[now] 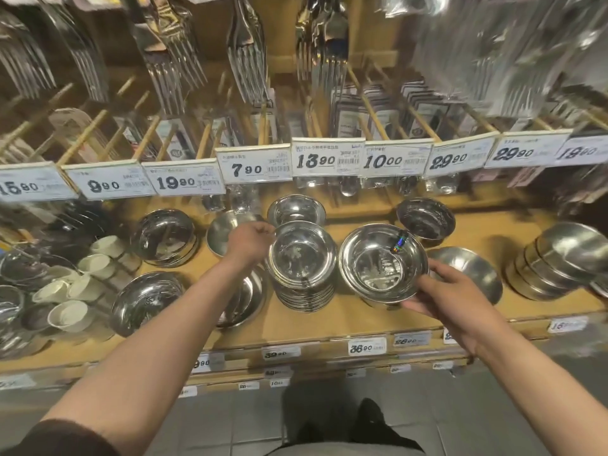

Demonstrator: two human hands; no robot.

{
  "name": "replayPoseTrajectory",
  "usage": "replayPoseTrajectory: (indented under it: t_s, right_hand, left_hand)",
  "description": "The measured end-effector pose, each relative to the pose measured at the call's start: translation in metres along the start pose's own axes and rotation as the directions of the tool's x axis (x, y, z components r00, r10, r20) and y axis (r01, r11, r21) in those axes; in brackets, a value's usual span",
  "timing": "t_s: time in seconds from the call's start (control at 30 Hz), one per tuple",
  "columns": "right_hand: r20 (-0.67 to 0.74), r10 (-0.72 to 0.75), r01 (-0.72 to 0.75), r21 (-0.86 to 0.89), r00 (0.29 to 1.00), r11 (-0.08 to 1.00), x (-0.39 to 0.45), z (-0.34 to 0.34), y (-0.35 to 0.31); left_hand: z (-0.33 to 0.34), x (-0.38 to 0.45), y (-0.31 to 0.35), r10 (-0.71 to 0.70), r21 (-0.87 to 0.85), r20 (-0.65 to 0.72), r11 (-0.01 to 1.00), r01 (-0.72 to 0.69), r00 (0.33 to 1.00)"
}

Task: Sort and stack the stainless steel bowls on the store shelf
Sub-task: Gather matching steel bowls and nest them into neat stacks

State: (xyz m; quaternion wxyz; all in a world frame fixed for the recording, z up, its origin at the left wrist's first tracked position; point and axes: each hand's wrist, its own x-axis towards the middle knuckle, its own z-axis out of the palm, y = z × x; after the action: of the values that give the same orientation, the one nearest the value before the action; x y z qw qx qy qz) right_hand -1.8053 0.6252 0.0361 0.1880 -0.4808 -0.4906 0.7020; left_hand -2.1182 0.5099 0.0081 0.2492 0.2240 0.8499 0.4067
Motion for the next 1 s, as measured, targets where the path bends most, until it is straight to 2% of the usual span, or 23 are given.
replayPoseTrajectory:
  t_s: [0.27, 0.6, 1.0]
  right_hand:
    - [0.007, 0.005, -0.005, 0.007, 1.0, 1.0, 0.004, -0.001, -0.007]
    - [0.021, 0.047, -0.048, 0.03, 0.999, 0.998, 0.011, 0.001, -0.001]
    - [0.087, 0.069, -0.069, 0.003, 0.994, 0.998, 0.011, 0.008, 0.0]
  left_hand:
    - [0.01, 0.013, -0.003, 0.036, 0.182, 0.017, 0.983, -0.039, 0.999]
    - [0.013, 0.015, -0.016, -0.014, 0.104, -0.033, 0.994, 0.017, 0.999]
    - [0.023, 0.006, -0.02, 0.025, 0.213, -0.087, 0.977, -0.006, 0.996]
